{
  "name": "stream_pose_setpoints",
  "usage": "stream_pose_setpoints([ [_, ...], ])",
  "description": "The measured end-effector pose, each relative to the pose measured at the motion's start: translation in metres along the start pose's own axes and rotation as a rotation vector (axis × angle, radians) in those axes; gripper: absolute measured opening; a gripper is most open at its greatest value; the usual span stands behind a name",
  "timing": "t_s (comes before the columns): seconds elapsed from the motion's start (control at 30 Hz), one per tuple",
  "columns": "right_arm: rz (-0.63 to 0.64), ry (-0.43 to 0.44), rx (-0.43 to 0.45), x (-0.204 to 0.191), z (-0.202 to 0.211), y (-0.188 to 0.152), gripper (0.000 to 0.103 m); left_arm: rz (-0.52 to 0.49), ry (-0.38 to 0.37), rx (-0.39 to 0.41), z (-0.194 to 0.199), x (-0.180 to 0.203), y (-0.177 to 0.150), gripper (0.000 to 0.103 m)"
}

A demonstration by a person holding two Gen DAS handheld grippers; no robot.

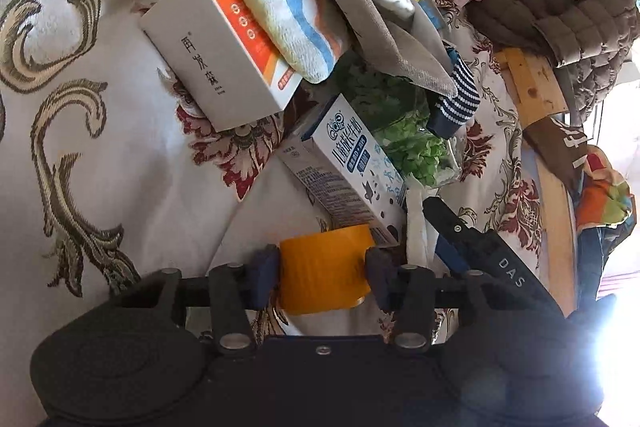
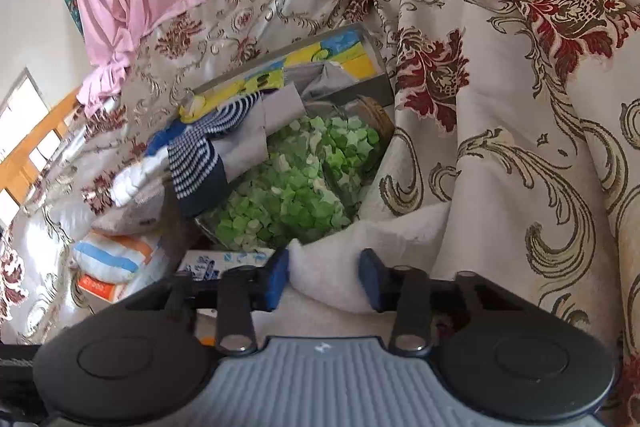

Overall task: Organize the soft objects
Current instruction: 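Grasp the orange cup sleeve with the left gripper while the right gripper grasps the white cloth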

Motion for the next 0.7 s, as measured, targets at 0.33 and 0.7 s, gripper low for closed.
stream_pose_setpoints([
  [0.33,-0.008,-0.017,-0.010,0.002,-0.001,-0.002,0.014,-0.001,-0.022,-0.011,-0.001,0.001,-0.003,0.044],
  [0.7,-0.017,0.076,0.048,-0.002,0.013,0.003,0.011,-0.159,0.042,0.069,0.013,0.012,-0.011,0.027],
])
Point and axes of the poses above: each gripper's, at about its wrist camera, not at the fingertips, and z roughly against the way its jaws point, x to its right, y to its top, the point moved 3 cm from there along -z, roughly the way its jaws point, and after that the axes turned 15 degrees about z, right-handed, at the moved point
